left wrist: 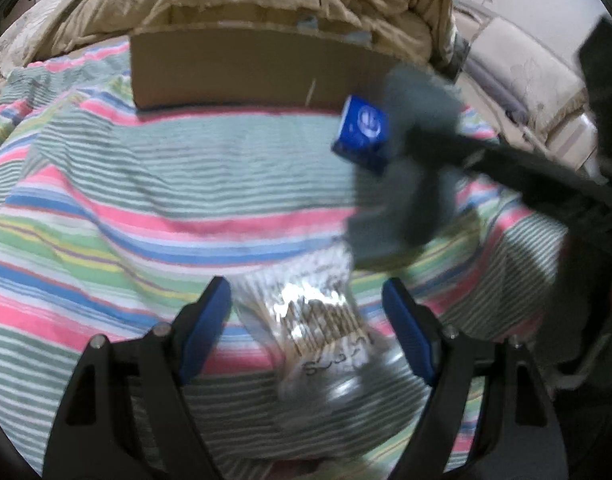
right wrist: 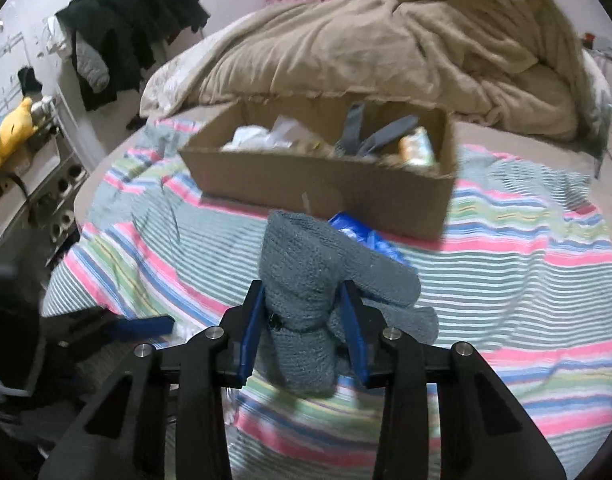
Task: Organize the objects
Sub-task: 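Grasp the gray knit glove with the right gripper while the left grasps the cotton swab pack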
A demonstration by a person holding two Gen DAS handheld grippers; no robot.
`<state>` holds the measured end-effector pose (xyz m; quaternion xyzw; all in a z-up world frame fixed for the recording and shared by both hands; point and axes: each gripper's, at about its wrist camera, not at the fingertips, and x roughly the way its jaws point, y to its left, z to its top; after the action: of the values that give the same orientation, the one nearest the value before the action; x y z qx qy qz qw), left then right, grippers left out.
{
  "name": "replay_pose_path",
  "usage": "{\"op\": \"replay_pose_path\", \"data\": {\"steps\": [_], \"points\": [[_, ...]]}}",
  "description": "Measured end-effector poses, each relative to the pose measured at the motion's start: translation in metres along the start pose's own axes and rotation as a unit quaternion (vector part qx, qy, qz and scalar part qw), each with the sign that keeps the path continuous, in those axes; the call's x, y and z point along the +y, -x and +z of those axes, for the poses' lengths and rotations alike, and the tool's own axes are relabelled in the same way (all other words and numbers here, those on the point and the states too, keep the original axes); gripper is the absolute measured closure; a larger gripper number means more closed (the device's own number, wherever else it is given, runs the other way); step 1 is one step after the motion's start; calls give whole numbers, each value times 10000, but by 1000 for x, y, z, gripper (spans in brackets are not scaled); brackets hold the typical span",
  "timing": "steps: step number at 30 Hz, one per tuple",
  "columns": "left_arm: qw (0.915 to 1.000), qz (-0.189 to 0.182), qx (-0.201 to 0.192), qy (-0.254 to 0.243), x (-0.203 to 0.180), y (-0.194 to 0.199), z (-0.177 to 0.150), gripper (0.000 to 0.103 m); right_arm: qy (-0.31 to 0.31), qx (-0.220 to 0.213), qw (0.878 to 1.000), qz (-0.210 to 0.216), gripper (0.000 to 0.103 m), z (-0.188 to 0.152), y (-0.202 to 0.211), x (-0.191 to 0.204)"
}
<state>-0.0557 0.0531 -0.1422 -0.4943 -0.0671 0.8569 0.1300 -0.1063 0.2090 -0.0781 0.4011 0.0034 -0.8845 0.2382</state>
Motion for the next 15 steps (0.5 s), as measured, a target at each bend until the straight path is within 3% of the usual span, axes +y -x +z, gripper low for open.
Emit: {"op": "replay_pose_path", "data": {"steps": [7,15], "points": [[9996,26,78,-269,-12,-9,-4,44,-282,-312,9991,-41,64,1,31,-23],[9996,-206,-78,-181,-14,6,-1,51,-302,-421,9987,-31,64,0,44,-25]]}}
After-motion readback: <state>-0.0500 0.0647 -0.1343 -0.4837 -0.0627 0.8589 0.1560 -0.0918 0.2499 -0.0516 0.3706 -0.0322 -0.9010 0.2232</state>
